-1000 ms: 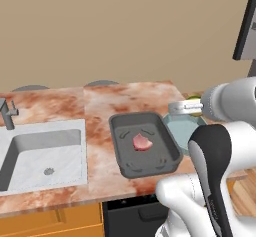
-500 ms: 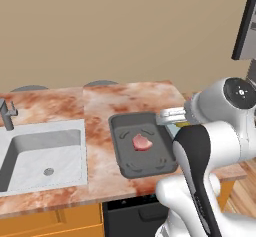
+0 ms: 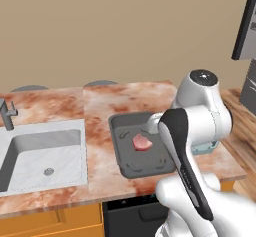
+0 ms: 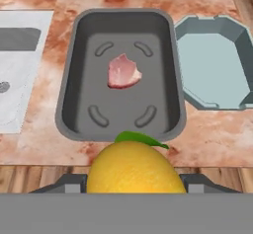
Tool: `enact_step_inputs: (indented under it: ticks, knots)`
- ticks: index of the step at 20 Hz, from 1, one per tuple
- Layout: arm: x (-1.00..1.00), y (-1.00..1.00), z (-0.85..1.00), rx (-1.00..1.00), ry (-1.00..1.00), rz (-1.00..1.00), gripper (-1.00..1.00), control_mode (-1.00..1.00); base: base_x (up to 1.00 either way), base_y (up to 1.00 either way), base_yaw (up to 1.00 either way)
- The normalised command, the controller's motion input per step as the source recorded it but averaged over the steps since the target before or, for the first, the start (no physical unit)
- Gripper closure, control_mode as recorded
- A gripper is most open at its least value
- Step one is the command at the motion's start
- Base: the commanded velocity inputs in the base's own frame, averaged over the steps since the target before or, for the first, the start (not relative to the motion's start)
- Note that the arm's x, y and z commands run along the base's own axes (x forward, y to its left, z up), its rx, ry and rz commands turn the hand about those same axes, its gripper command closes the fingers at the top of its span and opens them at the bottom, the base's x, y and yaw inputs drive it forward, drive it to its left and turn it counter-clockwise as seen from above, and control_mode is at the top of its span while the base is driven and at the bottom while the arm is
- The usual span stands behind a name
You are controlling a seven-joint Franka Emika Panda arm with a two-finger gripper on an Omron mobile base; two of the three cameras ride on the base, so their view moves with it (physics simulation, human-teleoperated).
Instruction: Place one lemon and one steak in each tupperware on the nearby counter, to pack two identical lunches.
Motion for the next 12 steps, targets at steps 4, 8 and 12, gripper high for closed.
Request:
enact_step_inputs:
  ticks: [4,8,12]
  knots:
    - [0.2,0.0,-0.41,0.0,0.01,0.0,1.0,-1.0,0.0,0.0,0.0]
    - [0.18,0.0,-0.42,0.0,0.0,0.0,1.0,-1.0,0.0,0.0,0.0]
    - [0.19,0.0,-0.42,0.0,0.0,0.0,1.0,-1.0,0.0,0.0,0.0]
